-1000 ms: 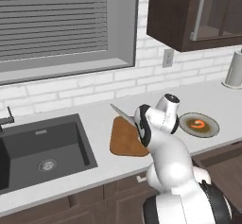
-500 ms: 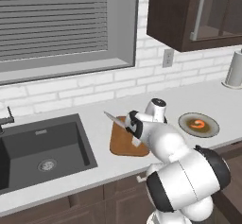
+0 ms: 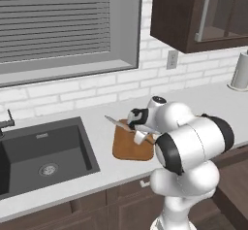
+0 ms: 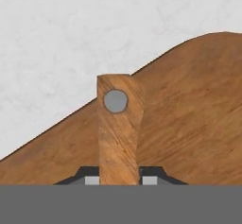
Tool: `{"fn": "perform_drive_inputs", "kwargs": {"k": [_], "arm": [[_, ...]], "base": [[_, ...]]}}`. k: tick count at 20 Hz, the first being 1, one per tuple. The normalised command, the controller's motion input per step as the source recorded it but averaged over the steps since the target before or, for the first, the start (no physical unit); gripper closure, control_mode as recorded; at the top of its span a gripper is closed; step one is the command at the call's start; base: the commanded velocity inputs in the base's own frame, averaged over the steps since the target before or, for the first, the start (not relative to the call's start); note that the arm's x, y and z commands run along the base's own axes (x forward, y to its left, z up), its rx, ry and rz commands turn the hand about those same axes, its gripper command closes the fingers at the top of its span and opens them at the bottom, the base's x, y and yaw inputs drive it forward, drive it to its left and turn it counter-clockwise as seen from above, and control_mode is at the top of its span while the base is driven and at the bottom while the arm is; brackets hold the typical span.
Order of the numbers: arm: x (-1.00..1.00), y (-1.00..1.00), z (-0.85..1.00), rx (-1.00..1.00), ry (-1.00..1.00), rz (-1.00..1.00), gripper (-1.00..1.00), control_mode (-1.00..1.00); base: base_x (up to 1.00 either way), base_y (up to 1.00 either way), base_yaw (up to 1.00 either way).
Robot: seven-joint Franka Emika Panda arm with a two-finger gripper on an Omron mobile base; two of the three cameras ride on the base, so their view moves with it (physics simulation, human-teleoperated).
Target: Pick up the knife from the drawer and place it on the cutting board. Then place the meat from the plate to the cutting board.
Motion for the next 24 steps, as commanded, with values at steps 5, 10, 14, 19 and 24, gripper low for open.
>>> {"fn": "perform_drive_inputs", "kwargs": {"k": [5,10,14,19,24], "arm": [[0.0,-0.05,0.0,0.0,0.0,0.0,-1.0,-1.0],[0.0,-0.11,0.52,0.0,-0.12,-0.02,-1.0,-1.0],[-0.12,-0.73,1.0,0.0,-0.13,-0.19,-1.0,-1.0],[-0.14,-1.0,0.98,0.01,0.01,-0.24,-1.0,-1.0],[0.19,-1.0,0.62,0.06,0.28,-0.43,-1.0,-1.0]], "base": [[0.0,0.0,0.0],[0.0,0.0,0.0],[0.0,0.0,0.0],[0.0,0.0,0.0],[0.0,0.0,0.0]]}}
